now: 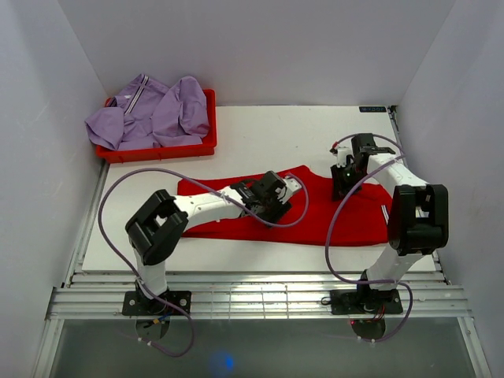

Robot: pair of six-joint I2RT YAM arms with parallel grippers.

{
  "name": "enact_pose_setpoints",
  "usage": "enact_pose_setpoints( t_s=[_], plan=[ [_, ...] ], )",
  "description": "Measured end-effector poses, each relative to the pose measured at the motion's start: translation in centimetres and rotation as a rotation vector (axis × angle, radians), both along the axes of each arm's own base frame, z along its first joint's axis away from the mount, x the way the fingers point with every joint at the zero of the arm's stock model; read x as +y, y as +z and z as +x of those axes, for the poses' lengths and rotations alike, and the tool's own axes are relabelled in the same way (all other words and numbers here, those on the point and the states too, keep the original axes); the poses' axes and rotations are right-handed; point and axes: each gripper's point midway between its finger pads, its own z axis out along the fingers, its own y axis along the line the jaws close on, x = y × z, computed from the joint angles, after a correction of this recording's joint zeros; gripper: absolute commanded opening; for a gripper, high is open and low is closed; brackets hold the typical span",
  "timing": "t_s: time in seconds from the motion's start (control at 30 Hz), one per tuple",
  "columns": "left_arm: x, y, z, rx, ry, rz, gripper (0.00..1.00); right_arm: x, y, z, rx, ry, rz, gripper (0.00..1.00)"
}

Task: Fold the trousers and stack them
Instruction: Fold the trousers

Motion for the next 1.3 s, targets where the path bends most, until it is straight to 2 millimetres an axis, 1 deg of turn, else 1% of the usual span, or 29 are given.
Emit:
enact_pose_setpoints(
  t_s=[0.03,0.1,0.3,0.43,0.53,0.57,0.63,0.67,0.73,0.87,0.9,0.97,1.0,1.1,1.13,1.3],
  plan=[
    [-0.2,-0.3,0.1,0.0,0.009,0.008,0.68,-0.5,-0.4,-0.3,0.015,-0.018,0.002,0.17],
    [-0.8,-0.9,0.3,-0.003,0.028,0.019,0.68,-1.0,-0.9,-0.8,0.031,-0.033,0.006,0.16],
    [-1.9,-1.7,1.0,-0.009,0.064,0.023,0.68,-0.9,-2.3,-1.9,0.06,-0.031,0.011,0.13],
    [-2.1,-1.8,1.0,-0.012,0.068,0.022,0.67,-0.9,-2.6,-1.9,0.064,-0.031,0.011,0.13],
    [-2.8,-1.5,1.1,-0.018,0.062,0.011,0.65,-0.9,-2.7,-1.6,0.056,-0.031,0.011,0.12],
    [-3.0,-1.4,1.2,-0.019,0.06,0.008,0.6,-0.9,-2.7,-1.6,0.055,-0.031,0.011,0.12],
    [-3.2,-1.5,1.1,-0.018,0.059,0.005,0.54,-0.9,-2.8,-1.6,0.057,-0.031,0.01,0.12],
    [-3.2,-1.5,1.1,-0.015,0.058,0.005,0.49,-0.9,-2.8,-1.6,0.057,-0.03,0.01,0.11],
    [-3.4,-1.5,0.9,-0.011,0.05,0.001,0.47,-0.9,-2.9,-1.5,0.056,-0.028,0.009,0.11],
    [-3.5,-1.6,0.8,-0.007,0.047,-0.001,0.38,-1.0,-3.0,-1.5,0.056,-0.024,0.005,0.11],
    [-3.5,-1.6,0.7,-0.007,0.044,-0.001,0.32,-1.0,-3.0,-1.5,0.055,-0.023,0.004,0.11],
    [-3.6,-1.6,0.6,-0.004,0.041,-0.004,0.24,-1.0,-3.0,-1.5,0.055,-0.023,0.004,0.11],
    [-3.7,-1.6,0.5,-0.003,0.037,-0.004,0.16,-1.0,-3.0,-1.5,0.055,-0.023,0.004,0.11],
    [-3.8,-1.6,0.3,0.003,0.024,-0.005,0.06,-1.0,-3.0,-1.5,0.055,-0.023,0.004,0.11],
    [-3.8,-1.6,0.3,0.004,0.021,-0.006,0.0,-1.0,-3.0,-1.5,0.055,-0.023,0.004,0.1],
    [-3.8,-1.6,0.1,0.009,0.003,-0.004,0.0,-1.1,-3.5,-1.4,0.062,-0.023,-0.001,0.09]
  ],
)
